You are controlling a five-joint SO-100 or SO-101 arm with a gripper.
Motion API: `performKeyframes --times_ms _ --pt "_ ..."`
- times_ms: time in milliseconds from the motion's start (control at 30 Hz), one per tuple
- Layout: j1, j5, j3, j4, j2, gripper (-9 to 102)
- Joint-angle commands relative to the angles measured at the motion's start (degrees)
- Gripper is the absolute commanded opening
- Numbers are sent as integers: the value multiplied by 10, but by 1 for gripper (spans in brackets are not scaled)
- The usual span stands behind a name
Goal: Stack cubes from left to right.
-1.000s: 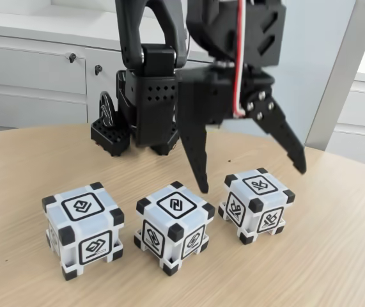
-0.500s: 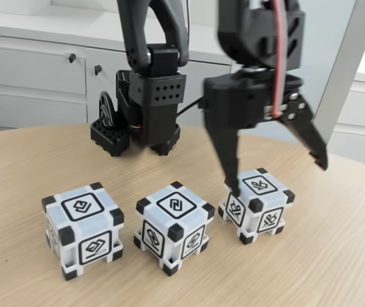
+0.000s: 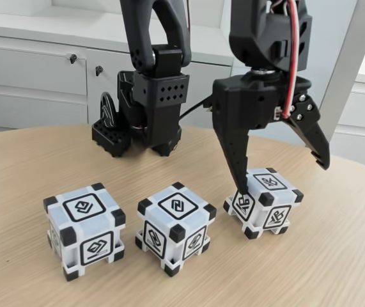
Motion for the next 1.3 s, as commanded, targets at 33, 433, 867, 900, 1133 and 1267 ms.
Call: performKeyframes --times_ms 33,433,867,900,1133,1267 --pt "-3 11 -2 4 -4 38" --pt "-3 38 -2 5 -58 34" --pt "-2 93 -3 6 -55 0" --pt "-2 98 -3 6 -52 0" --pt "-2 180 -11 6 -32 0" --pt "-1 221 -12 6 44 0"
